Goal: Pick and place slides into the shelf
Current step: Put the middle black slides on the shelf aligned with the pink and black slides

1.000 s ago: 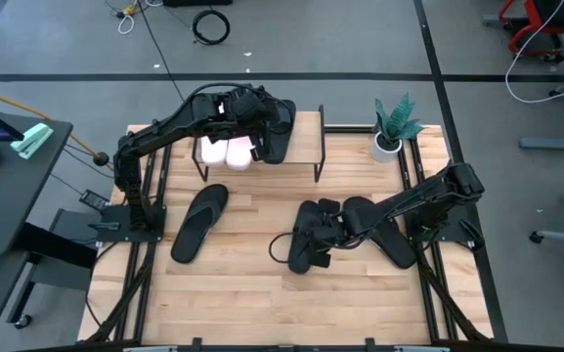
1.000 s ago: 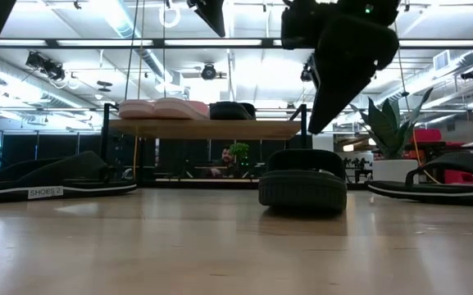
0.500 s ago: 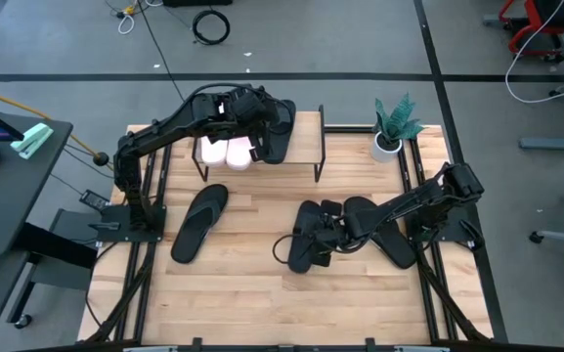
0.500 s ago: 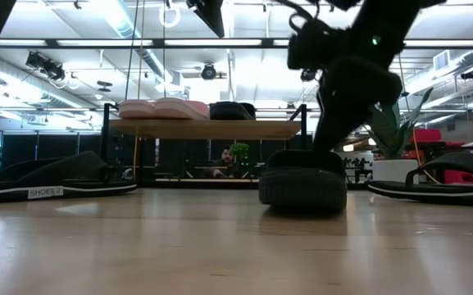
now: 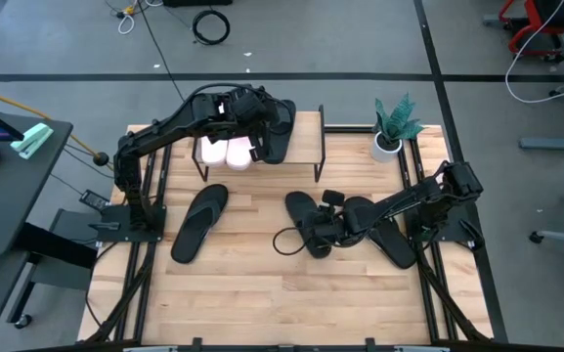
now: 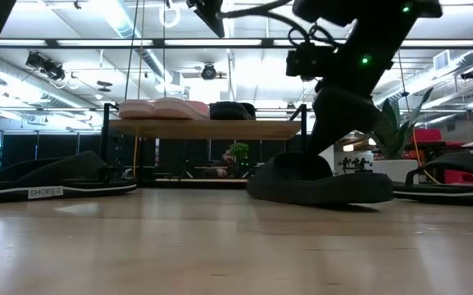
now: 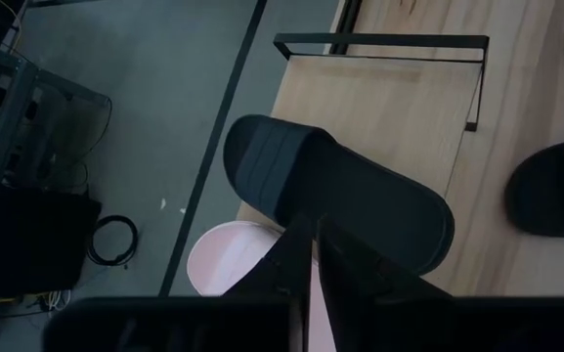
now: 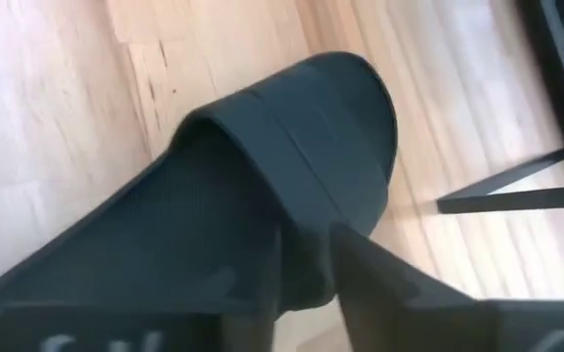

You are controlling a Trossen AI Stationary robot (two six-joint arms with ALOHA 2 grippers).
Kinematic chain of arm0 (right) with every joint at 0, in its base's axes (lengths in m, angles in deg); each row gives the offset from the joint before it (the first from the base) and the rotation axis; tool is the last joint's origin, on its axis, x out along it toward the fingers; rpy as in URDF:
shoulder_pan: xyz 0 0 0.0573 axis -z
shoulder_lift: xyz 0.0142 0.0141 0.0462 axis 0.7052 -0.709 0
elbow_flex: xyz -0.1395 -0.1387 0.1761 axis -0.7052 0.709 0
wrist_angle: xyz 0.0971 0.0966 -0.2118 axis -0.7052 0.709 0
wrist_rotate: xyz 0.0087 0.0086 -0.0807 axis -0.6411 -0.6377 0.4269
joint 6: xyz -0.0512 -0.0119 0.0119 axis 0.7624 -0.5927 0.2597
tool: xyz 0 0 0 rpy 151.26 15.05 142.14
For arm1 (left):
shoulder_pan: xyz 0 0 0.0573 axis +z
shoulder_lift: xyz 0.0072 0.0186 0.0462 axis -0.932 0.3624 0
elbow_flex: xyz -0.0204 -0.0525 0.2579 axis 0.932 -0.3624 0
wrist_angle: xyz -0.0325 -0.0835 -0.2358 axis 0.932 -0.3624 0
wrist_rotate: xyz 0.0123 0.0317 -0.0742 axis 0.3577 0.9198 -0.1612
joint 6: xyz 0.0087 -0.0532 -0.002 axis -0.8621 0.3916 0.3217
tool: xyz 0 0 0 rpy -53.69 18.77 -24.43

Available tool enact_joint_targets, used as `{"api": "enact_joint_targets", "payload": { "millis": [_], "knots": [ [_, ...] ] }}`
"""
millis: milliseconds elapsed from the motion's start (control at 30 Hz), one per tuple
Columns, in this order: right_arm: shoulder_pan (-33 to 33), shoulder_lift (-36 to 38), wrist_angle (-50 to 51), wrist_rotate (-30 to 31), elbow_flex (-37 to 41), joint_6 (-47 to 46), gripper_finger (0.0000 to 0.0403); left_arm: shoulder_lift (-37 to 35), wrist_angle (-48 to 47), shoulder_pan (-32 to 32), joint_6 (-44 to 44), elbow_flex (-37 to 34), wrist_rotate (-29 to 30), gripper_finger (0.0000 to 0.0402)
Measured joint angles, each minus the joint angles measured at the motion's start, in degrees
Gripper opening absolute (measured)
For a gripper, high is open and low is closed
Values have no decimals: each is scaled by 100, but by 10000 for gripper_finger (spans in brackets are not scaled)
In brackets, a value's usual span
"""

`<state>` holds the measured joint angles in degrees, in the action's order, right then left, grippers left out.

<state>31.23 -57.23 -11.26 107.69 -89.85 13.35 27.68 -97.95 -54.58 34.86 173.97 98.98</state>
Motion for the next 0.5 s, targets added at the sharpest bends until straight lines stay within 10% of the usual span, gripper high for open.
{"api": "enact_joint_targets", "payload": {
  "millis": [200,500],
  "knots": [
    [249,2,-44,-494,-9,499,21,0,-1,0,0,0,-2,19],
    [444,2,-189,-350,-7,828,68,0,-2,0,0,0,0,29]
  ]
}}
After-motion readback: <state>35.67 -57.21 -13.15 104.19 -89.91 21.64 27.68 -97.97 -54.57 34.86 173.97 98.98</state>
